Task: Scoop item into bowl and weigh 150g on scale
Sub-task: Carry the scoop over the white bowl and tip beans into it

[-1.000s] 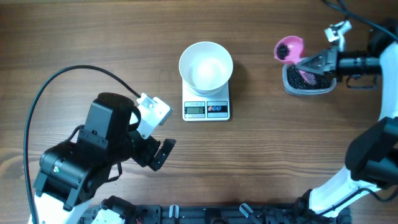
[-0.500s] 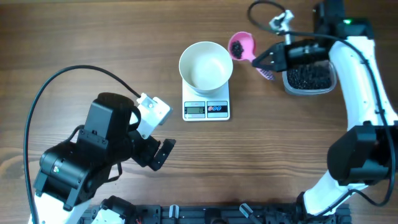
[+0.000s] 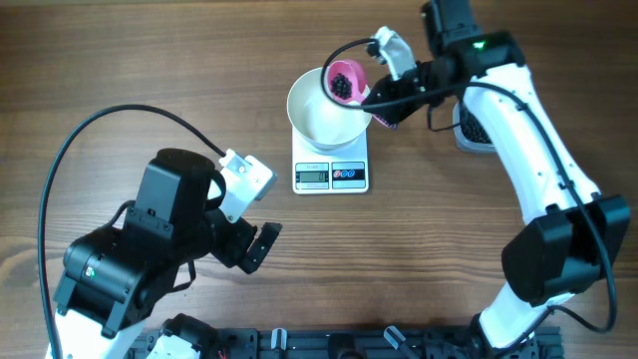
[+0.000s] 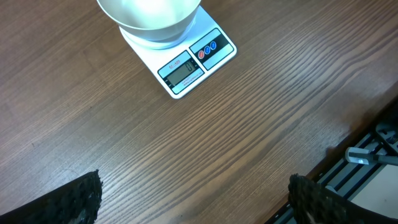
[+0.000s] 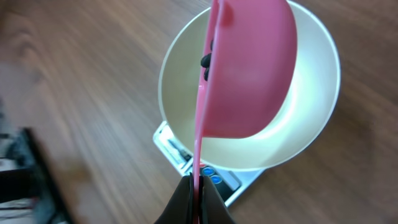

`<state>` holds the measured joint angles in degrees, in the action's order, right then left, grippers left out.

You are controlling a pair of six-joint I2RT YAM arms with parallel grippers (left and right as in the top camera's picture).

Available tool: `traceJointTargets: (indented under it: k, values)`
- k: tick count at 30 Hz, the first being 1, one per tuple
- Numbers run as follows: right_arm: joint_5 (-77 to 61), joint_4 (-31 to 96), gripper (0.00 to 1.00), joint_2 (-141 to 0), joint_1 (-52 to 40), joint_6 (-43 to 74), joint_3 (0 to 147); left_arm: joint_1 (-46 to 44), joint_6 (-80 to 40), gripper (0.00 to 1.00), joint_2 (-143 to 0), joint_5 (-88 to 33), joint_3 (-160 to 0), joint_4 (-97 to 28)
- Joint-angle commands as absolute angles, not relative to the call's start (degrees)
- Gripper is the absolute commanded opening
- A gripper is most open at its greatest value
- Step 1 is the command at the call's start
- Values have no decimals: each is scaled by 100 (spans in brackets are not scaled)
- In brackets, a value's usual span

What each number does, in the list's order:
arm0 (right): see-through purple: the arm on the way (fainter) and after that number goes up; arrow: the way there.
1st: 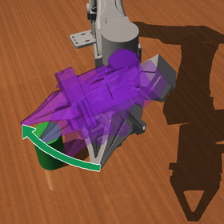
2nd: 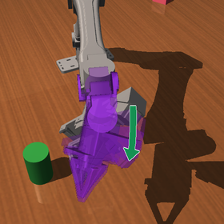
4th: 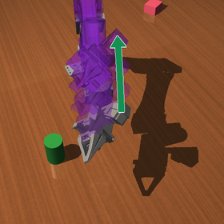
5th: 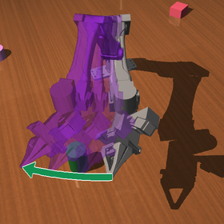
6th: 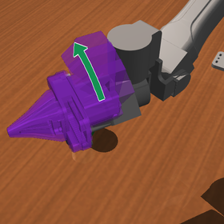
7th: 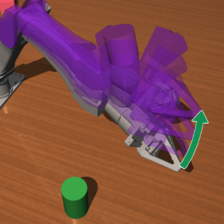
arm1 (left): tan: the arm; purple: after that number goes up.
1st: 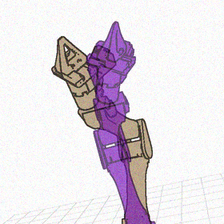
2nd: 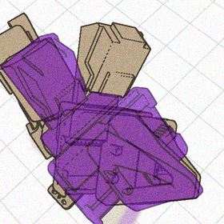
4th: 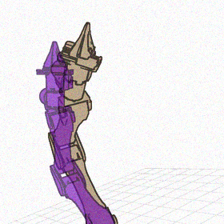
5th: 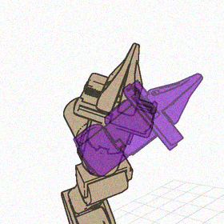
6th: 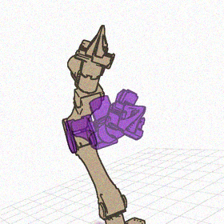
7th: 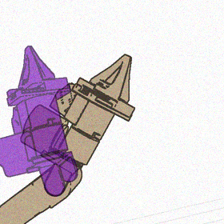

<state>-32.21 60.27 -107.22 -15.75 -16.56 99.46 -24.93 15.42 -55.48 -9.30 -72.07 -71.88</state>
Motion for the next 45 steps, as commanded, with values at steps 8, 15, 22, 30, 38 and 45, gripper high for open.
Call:
traceJointTargets:
  k: [8,15,22,30,38,45]
  values:
    - [-829,5590,4,-10556,-2355,-1649,10001,-2447,1627,100,-5518,-915,-7277,-7181]
    - [-574,5441,5,-10589,-2458,-1651,9998,-2447,1627,100,-5518,-915,-7277,-7183]
    - [-574,5492,5,-10604,-2458,-1649,9998,-2447,1627,100,-5518,-915,-7277,-7181]
    - [158,5575,5,-10604,-2687,-1658,10001,-2447,1627,100,-5518,-915,-7277,-7183]
    - [906,5583,4,-10613,-2978,-1949,10001,-2447,1627,100,-5518,-915,-7277,-7181]
    - [906,5601,4,-10615,-3013,-1953,10001,-2447,1627,100,-5518,-915,-7277,-7181]
